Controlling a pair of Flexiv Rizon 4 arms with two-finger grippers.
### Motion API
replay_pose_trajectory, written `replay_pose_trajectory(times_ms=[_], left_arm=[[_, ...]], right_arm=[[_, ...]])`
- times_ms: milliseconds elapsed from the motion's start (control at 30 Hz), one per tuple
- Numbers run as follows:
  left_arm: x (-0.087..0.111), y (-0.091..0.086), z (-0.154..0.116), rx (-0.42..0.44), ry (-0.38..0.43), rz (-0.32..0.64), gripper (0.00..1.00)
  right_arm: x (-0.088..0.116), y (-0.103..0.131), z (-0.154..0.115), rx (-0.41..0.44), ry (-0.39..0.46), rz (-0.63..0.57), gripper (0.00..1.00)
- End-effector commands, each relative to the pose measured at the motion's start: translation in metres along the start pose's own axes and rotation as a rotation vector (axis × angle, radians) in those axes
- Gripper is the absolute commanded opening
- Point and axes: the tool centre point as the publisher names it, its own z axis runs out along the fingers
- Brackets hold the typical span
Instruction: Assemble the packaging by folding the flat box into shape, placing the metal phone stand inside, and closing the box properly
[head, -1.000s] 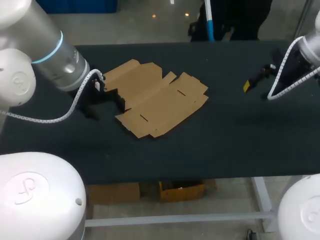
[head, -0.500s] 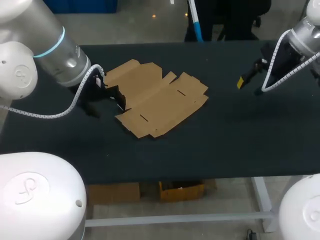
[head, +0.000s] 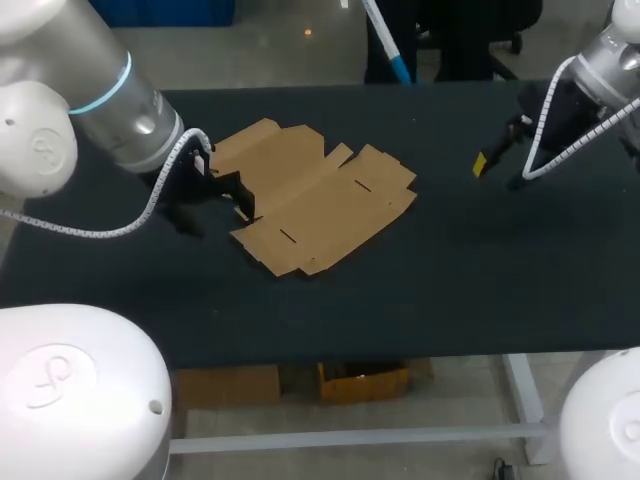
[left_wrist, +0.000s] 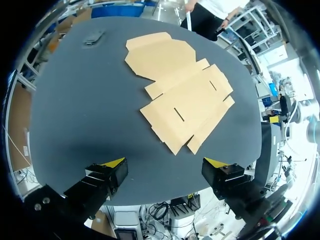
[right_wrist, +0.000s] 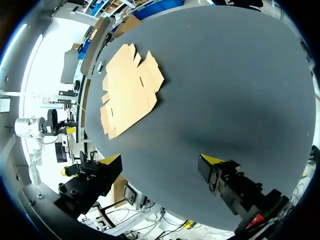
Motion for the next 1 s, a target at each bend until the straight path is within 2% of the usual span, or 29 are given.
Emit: replay_pose_trajectory(times_ms=[33,267,533,1000], left_arm=[[0.001,0.004,0.019,-0.010,0.043,-0.011,1.00],[-0.003,0.013,0.036,0.001,0.089,-0.102,1.00],[-0.010,0.012,0.050,-0.009,0.138,-0.194,1.00],[-0.016,0.007,0.075,0.007,0.220,-0.234,1.00]], right_arm=[[0.005,0.000,0.000,0.011,-0.004,-0.008,1.00],[0.009,-0.005,0.003,0.006,-0.009,-0.008,1.00],[0.011,-0.014,0.005,0.004,-0.011,0.016,1.00],[0.009,-0.022,0.012,0.012,0.007,0.027,1.00]])
